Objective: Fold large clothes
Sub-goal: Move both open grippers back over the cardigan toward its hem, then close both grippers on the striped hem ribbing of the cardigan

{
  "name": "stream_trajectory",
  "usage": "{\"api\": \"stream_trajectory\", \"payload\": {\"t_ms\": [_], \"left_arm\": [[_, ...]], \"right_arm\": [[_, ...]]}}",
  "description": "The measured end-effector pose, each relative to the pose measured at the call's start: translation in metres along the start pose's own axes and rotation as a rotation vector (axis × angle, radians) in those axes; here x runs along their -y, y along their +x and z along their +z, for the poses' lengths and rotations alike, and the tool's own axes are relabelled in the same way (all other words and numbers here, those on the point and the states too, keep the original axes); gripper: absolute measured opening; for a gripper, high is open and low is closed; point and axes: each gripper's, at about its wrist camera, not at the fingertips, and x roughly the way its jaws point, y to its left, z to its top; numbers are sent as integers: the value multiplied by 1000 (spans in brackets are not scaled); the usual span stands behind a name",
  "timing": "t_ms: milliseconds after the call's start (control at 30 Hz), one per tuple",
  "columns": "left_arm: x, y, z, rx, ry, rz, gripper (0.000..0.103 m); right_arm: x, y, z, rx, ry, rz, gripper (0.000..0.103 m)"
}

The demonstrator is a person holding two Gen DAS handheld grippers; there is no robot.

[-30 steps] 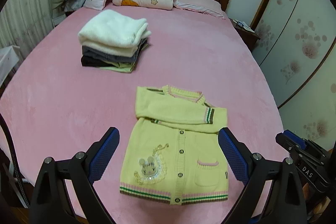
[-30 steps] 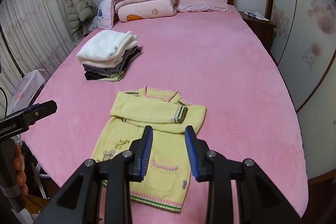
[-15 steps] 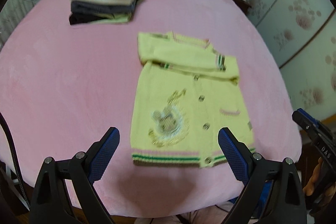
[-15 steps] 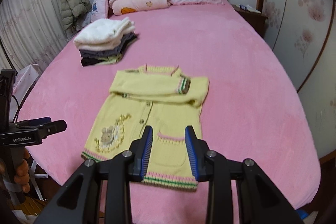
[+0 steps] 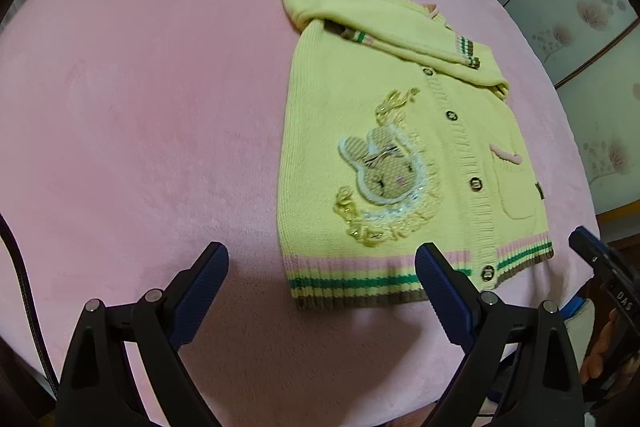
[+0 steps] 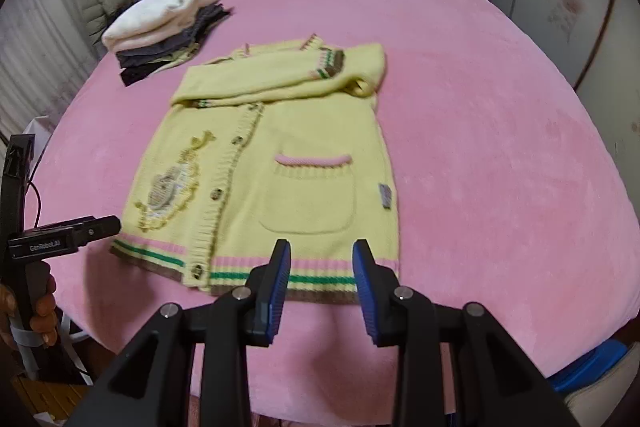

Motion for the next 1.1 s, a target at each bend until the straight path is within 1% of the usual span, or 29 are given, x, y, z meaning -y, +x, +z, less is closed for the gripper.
{"api": "stream_trajectory", "payload": {"t_ms": [67, 233, 333, 433, 500, 633, 667, 700, 733, 767, 800, 900, 933, 967, 1033, 1067, 1100], "left_arm": [[-5, 7, 0, -5, -11, -18, 94], [-18, 20, -2, -3, -51, -100, 91], [-23, 24, -2, 8, -65, -134, 91], [-26, 27, -4, 17, -62, -159, 90], [-29, 28, -5, 19, -54, -169, 90], [-31, 30, -6, 19, -49, -190, 90], [-31, 30, -7, 17, -50, -197, 84], [-31, 31, -7, 11, -51, -209, 73], [-31, 32, -8, 1, -52, -218, 67], [-31, 32, -8, -6, -52, -223, 57], [-31, 33, -9, -11, -56, -232, 55], [-31, 34, -11, -21, -81, -268, 55], [-29, 35, -12, -23, -86, -278, 55], [-26, 37, -12, -27, -85, -276, 53], [-16, 41, -14, -39, -42, -237, 20], [-11, 44, -14, -51, -29, -233, 10], [-6, 44, -15, -47, -24, -207, 10]], "right_arm": [[6, 5, -6, -6, 12, -4, 37], [24, 16, -18, -24, 54, -10, 37], [32, 21, -21, -32, 84, -2, 37], [40, 27, -22, -38, 124, 27, 37], [45, 33, -23, -53, 136, 23, 37], [52, 42, -27, -79, 153, 41, 37], [54, 45, -29, -83, 162, 52, 38], [56, 47, -30, -87, 171, 59, 38], [56, 49, -31, -90, 176, 64, 38], [56, 52, -32, -96, 177, 67, 38], [56, 54, -32, -97, 177, 74, 38], [56, 58, -32, -98, 174, 102, 39], [56, 59, -32, -99, 174, 111, 34], [56, 60, -32, -102, 172, 124, 23], [54, 61, -31, -115, 168, 152, 14], [53, 61, -30, -117, 158, 150, 12], [50, 59, -29, -116, 145, 144, 12]]}}
